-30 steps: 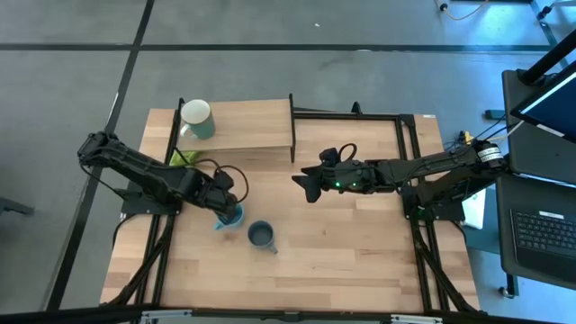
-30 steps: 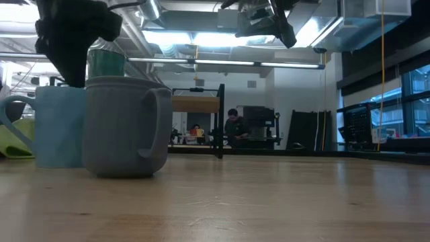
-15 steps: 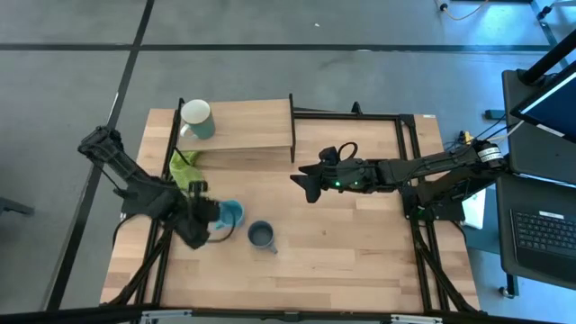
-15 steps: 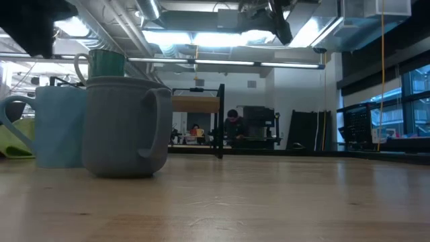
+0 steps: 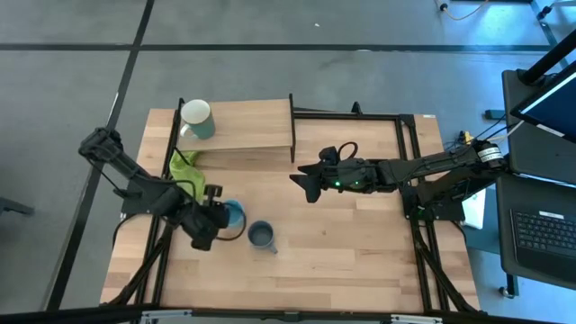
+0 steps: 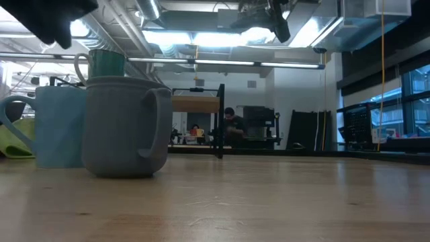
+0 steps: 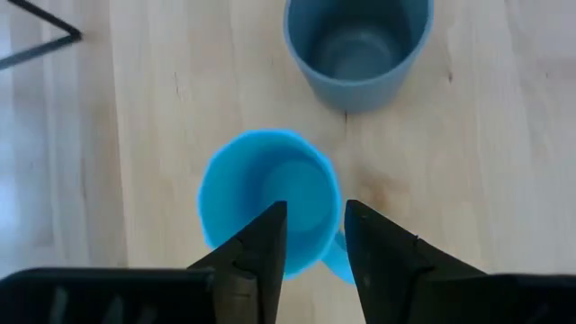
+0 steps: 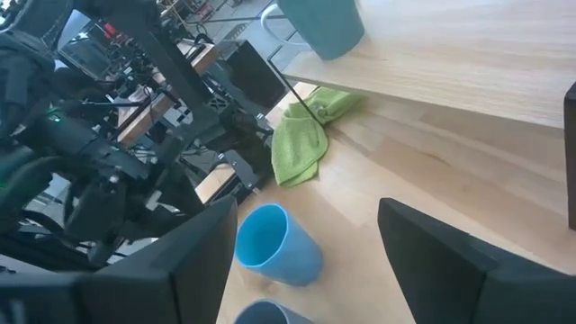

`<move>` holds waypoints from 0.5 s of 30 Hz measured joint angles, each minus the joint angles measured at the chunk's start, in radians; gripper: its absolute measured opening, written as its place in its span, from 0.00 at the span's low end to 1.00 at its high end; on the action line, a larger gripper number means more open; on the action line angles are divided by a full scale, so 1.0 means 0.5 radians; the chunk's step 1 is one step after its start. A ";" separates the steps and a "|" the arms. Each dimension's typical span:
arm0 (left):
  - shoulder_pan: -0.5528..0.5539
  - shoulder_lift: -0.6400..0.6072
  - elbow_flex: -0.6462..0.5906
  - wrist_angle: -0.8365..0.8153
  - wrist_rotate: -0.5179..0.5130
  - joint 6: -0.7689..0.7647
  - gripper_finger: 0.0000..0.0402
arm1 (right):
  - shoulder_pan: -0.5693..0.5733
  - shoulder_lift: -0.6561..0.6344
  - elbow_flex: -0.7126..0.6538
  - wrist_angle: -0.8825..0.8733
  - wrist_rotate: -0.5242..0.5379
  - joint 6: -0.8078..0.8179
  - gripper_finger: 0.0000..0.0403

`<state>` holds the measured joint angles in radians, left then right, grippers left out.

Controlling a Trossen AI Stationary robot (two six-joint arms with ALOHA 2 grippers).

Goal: Stack small to large cups/mugs on shelf
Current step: Put the light blue mug on the shelf

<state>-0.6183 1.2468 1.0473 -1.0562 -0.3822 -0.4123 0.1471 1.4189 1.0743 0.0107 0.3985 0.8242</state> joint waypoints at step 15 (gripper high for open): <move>0.083 0.166 -0.002 0.129 0.231 0.049 0.27 | 0.000 0.000 0.000 -0.003 0.000 0.008 0.67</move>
<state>-0.5766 1.3298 1.0466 -0.9917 -0.2668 -0.3878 0.1471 1.4189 1.0744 0.0093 0.3985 0.8284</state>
